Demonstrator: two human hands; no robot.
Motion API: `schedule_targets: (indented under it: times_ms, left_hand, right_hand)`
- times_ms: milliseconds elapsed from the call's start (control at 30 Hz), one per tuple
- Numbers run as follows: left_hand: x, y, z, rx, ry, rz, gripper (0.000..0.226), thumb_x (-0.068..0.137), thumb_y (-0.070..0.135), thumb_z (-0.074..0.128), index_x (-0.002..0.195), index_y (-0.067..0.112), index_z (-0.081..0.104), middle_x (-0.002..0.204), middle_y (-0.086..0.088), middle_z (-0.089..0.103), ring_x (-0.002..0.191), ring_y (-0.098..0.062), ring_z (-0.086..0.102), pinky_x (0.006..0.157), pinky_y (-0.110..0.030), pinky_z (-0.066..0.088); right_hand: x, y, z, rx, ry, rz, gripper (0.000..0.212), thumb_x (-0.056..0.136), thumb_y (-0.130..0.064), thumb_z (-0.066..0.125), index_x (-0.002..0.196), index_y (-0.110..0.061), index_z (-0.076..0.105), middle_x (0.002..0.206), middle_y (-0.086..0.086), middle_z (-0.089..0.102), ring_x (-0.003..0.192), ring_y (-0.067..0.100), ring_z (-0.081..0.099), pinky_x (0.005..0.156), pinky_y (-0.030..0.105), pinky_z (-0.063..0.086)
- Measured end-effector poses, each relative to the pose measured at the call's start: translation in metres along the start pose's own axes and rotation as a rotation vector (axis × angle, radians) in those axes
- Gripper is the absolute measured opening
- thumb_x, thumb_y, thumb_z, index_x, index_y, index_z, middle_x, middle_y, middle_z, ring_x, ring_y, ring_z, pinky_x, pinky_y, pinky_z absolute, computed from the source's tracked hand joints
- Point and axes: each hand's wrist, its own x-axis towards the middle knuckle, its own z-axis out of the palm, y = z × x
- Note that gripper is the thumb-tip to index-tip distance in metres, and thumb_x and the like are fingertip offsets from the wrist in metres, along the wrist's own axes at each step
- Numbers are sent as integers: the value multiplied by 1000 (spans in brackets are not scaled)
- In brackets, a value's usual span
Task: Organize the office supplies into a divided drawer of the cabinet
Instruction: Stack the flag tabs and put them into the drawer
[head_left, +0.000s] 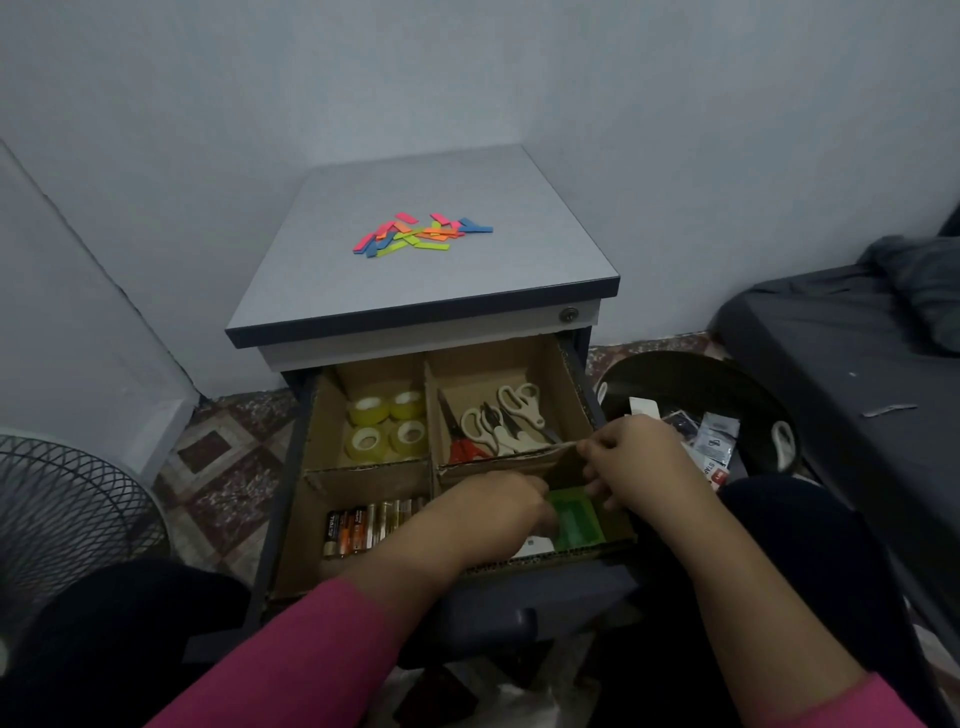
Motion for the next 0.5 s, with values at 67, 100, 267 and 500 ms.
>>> schedule_targets:
  times_ms: [67, 100, 267, 500]
  left_hand:
    - [-1, -1, 1, -2, -4, -10, 36, 91, 4, 50, 118, 21, 66, 108, -3, 55, 95, -24, 56, 65, -31, 36]
    - [-1, -3, 3, -30, 4, -22, 36, 91, 3, 50, 118, 22, 66, 109, -2, 56, 96, -24, 57, 68, -31, 40]
    - [-27, -19, 3, -233, 211, -81, 29, 95, 14, 52, 120, 22, 66, 112, 5, 62, 103, -10, 56, 90, -28, 47]
    - [-64, -43, 4, -877, 654, -352, 30, 90, 2, 58, 97, 26, 74, 98, 14, 69, 96, 3, 61, 88, -14, 47]
  right_hand:
    - [-1, -1, 3, -118, 20, -17, 22, 95, -21, 53, 86, -11, 70, 74, 7, 71, 65, 24, 68, 70, 40, 59]
    - [-1, -2, 5, -203, 33, -37, 22, 94, -19, 53, 86, -10, 71, 76, 9, 69, 69, 25, 67, 70, 39, 58]
    - [-5, -6, 27, -544, -7, -80, 12, 89, -11, 52, 91, -9, 64, 82, 4, 57, 78, 22, 59, 69, 33, 52]
    - [-4, -12, 47, -626, -97, -33, 16, 93, -13, 50, 102, -9, 62, 108, 7, 62, 104, 24, 60, 79, 31, 47]
